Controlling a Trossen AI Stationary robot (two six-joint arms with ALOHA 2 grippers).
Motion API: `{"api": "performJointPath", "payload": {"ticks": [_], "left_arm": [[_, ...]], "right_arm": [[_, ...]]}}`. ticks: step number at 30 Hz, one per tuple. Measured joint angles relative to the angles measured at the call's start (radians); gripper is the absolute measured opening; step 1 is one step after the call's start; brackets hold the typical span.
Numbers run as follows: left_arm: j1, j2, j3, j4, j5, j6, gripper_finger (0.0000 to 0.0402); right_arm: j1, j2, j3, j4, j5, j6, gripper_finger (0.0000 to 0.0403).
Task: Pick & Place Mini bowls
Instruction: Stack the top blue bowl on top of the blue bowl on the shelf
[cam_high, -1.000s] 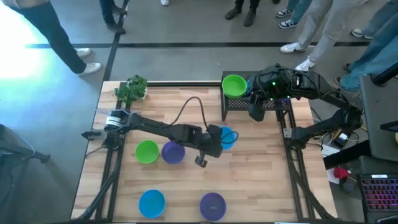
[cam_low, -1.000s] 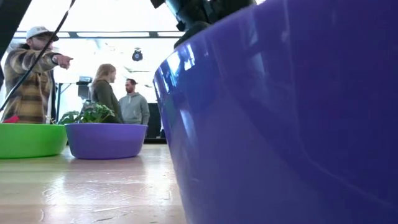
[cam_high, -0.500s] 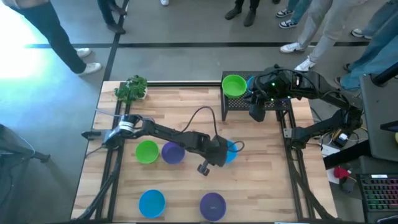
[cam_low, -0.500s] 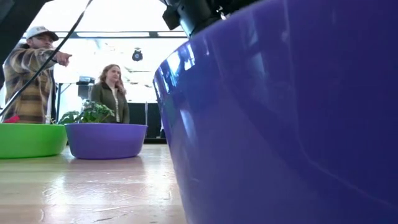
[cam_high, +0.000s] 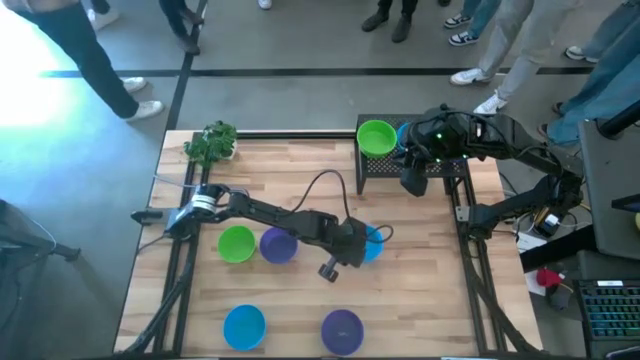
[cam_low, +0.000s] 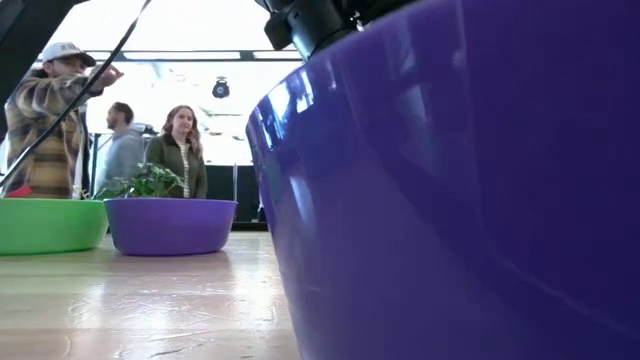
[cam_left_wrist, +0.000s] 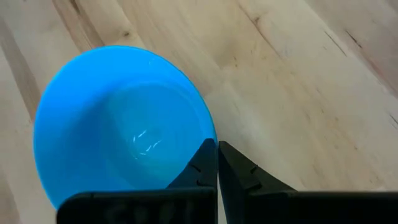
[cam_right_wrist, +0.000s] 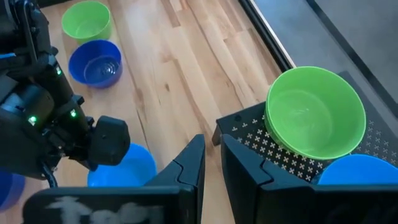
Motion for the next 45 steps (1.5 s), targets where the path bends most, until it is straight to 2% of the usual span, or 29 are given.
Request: {"api": "performJointPath", "payload": {"ticks": [11, 21, 32, 38, 45], "left_arm": [[0.0, 0.0, 0.0, 0.013, 0.0, -0.014, 0.0004], [0.0, 0.0, -0.001, 0.028, 0.0, -0.014, 0.0063], [0.001, -0.004, 0.005, 0.042, -0.056, -0.02, 0.0064], [0.005, -0.084, -0.002, 0.027, -0.17, -0.013, 0.0064], [0.02, -0.202, -0.003, -0.057, -0.186, -0.013, 0.0064]], "right_arm": [[0.0, 0.0, 0.0, -0.003, 0.0, 0.001, 0.005], [0.0, 0.0, 0.0, -0.003, 0.0, 0.019, 0.005], [0.0, 0.0, 0.0, -0.01, 0.0, 0.015, 0.005], [0.03, 0.0, -0.019, -0.03, 0.0, 0.015, 0.005], [0.142, 0.0, -0.058, -0.048, 0.0, -0.004, 0.005]]}}
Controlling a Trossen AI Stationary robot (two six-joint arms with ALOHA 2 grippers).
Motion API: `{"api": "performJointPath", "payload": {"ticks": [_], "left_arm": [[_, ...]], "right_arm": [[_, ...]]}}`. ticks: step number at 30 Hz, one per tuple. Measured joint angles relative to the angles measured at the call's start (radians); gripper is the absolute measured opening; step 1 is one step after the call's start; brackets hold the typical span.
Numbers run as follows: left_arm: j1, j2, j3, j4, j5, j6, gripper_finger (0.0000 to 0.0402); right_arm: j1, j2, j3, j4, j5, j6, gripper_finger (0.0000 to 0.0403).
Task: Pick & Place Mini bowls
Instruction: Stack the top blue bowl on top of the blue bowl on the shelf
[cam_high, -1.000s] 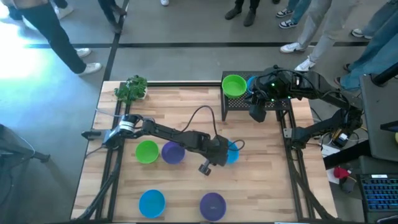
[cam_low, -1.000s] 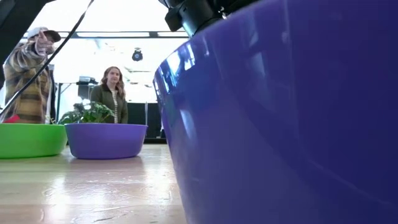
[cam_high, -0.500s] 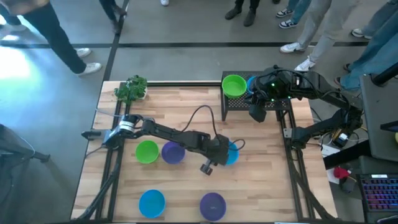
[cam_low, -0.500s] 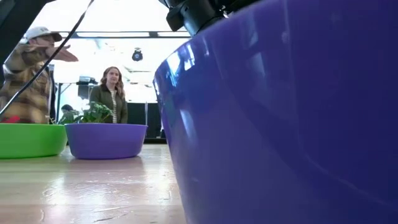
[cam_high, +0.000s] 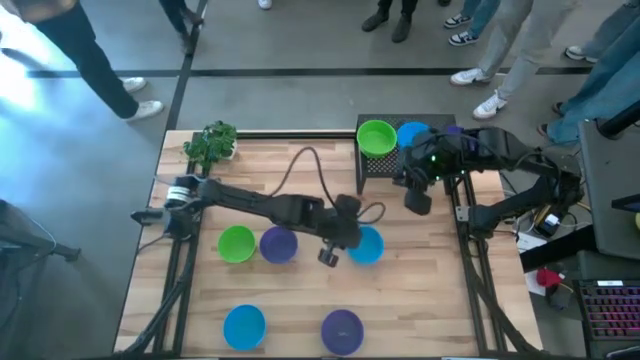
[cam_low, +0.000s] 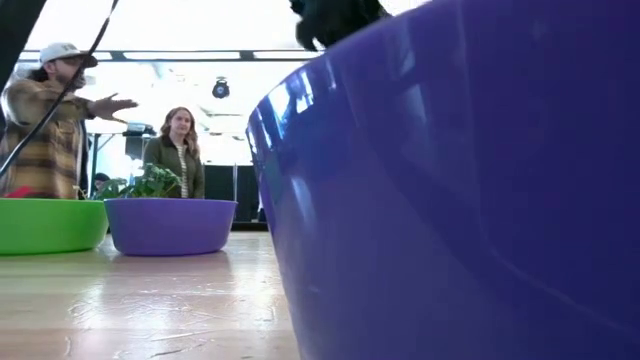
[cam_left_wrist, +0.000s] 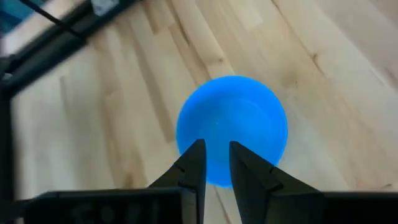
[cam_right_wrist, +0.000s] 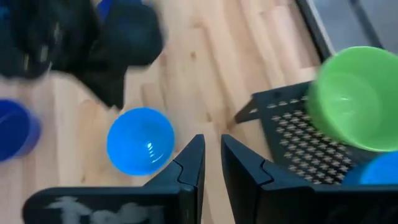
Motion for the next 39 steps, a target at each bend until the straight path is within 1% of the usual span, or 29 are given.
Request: {"api": "performJointPath", "payload": {"ticks": [4, 9, 13, 16, 20, 24, 29, 35, 39], "left_arm": [[0.008, -0.055, 0.0, -0.026, -0.006, 0.0, 0.0064], [0.009, -0.119, -0.001, -0.079, -0.033, 0.014, 0.0064], [0.01, -0.169, -0.002, -0.131, -0.051, 0.02, 0.0064], [0.01, -0.207, -0.019, -0.133, -0.054, 0.035, 0.0064], [0.011, -0.259, -0.064, -0.122, -0.061, 0.049, 0.0064], [0.014, -0.305, -0.109, -0.116, -0.066, 0.049, 0.0064], [0.016, -0.361, -0.17, -0.095, -0.07, 0.049, 0.0064], [0.016, -0.426, -0.232, -0.045, -0.07, 0.049, 0.0064], [0.015, -0.468, -0.262, -0.03, -0.07, 0.049, 0.0064]], "right_arm": [[0.085, 0.0, -0.046, 0.002, 0.002, 0.002, 0.005], [0.192, 0.0, -0.152, 0.029, 0.008, 0.052, 0.005], [0.263, 0.0, -0.261, 0.116, 0.009, 0.091, 0.005], [0.296, 0.0, -0.341, 0.183, 0.0, 0.122, 0.005], [0.309, 0.0, -0.433, 0.263, 0.0, 0.174, 0.005], [0.306, 0.0, -0.506, 0.361, 0.021, 0.18, 0.005], [0.307, 0.001, -0.571, 0.446, 0.043, 0.185, 0.005], [0.305, 0.001, -0.638, 0.548, 0.121, 0.204, 0.005], [0.297, 0.001, -0.678, 0.62, 0.139, 0.211, 0.005]]}}
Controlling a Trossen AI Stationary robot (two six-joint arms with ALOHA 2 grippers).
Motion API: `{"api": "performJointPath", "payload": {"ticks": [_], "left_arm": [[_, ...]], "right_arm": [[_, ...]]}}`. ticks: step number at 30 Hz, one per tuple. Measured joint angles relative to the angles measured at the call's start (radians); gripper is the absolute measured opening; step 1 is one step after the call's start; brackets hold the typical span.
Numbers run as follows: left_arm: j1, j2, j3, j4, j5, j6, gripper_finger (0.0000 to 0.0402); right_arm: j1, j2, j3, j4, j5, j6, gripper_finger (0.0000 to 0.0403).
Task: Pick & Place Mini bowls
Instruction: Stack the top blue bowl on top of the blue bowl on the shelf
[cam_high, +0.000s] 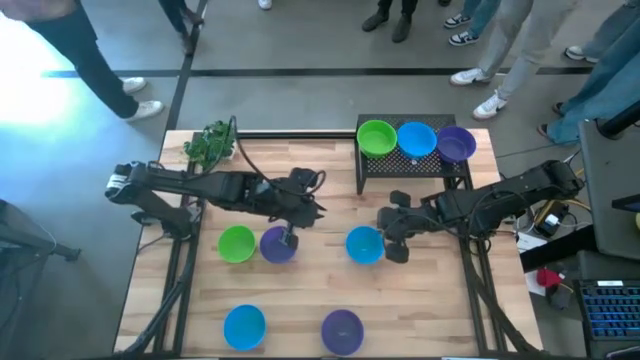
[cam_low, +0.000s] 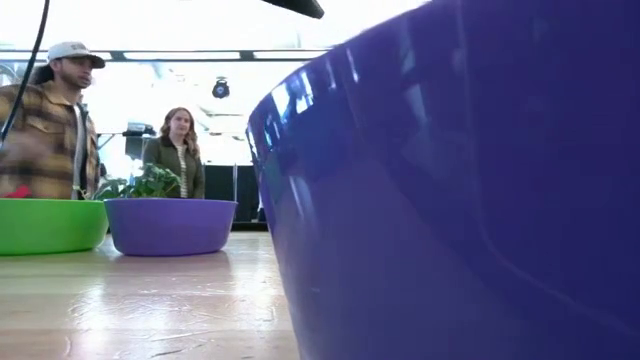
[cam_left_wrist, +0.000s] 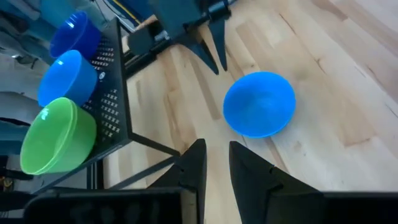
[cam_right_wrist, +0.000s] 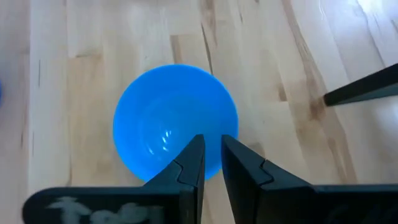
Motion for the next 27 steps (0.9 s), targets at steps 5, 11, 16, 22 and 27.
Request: {"api": "performJointPath", "payload": {"ticks": [5, 11, 16, 22, 27], "left_arm": [[0.0, -0.048, -0.03, 0.038, 0.0, 0.0, 0.0064], [0.0, -0.063, -0.036, 0.044, 0.0, 0.0, 0.0064], [0.0, -0.063, -0.036, 0.044, 0.0, -0.001, 0.0064], [0.0, -0.062, -0.042, 0.044, 0.0, -0.002, 0.0064], [0.0, -0.062, -0.05, 0.043, 0.0, -0.003, 0.0064]], "right_arm": [[-0.025, 0.0, -0.063, 0.107, 0.002, 0.039, 0.0062], [-0.07, 0.0, -0.117, 0.134, 0.002, 0.076, 0.0108], [-0.106, 0.001, -0.133, 0.152, 0.002, 0.127, 0.0131], [-0.112, 0.001, -0.192, 0.225, -0.009, 0.127, 0.0136], [-0.111, 0.019, -0.266, 0.326, -0.013, 0.142, 0.0133]]}}
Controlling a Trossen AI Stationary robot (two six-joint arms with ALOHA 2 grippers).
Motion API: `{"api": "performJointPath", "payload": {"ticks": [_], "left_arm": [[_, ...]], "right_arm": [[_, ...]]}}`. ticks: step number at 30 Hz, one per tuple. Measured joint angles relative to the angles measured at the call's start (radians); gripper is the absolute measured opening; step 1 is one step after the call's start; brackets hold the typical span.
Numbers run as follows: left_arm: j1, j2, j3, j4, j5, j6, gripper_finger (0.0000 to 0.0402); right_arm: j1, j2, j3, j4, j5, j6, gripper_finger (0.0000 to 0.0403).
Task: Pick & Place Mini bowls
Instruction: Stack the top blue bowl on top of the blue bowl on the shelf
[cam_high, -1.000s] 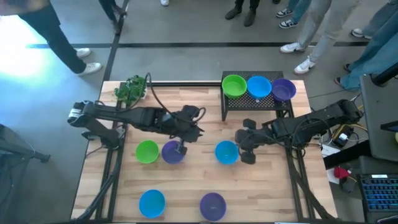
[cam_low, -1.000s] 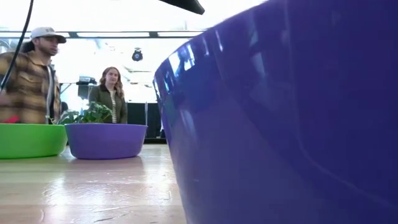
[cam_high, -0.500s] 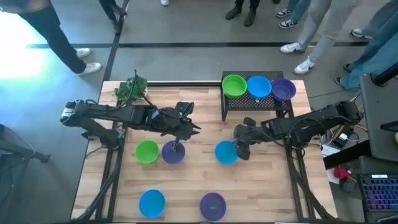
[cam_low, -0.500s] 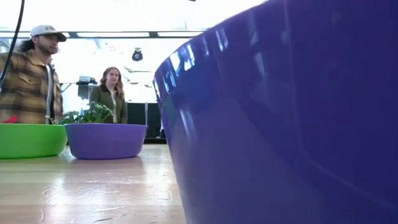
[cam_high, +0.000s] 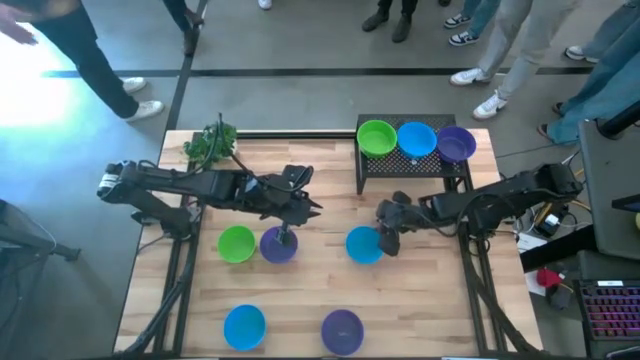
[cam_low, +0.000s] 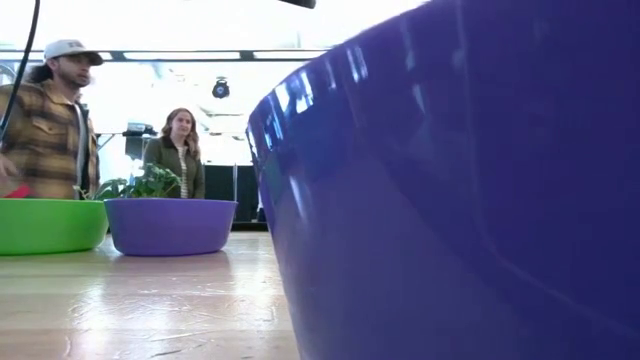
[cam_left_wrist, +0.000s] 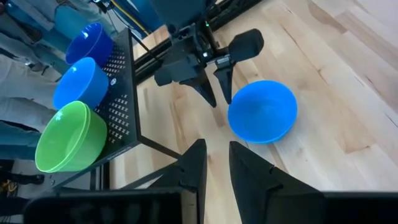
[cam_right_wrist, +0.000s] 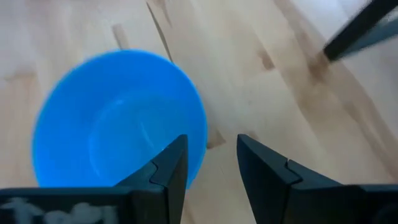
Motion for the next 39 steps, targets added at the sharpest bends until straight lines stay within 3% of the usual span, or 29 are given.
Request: {"api": "performJointPath", "payload": {"ticks": [17, 23, 26, 33, 39], "left_arm": [[0.0, 0.0, -0.001, 0.0, 0.0, -0.002, 0.0064], [0.001, 0.001, -0.001, -0.002, 0.0, -0.002, 0.0064], [0.001, 0.001, -0.001, -0.002, 0.0, -0.002, 0.0064], [0.001, 0.001, -0.001, -0.005, 0.0, -0.003, 0.0064], [0.001, 0.001, -0.001, -0.005, 0.0, -0.004, 0.0064]], "right_arm": [[0.0, 0.182, -0.027, 0.109, -0.019, -0.018, 0.0129], [-0.003, 0.209, -0.012, 0.106, -0.06, -0.024, 0.0057], [-0.003, 0.196, -0.011, 0.113, -0.068, -0.023, 0.0018], [-0.004, 0.101, 0.008, 0.071, -0.067, -0.028, 0.0009], [-0.006, -0.036, 0.118, -0.141, -0.003, -0.025, 0.0008]]}}
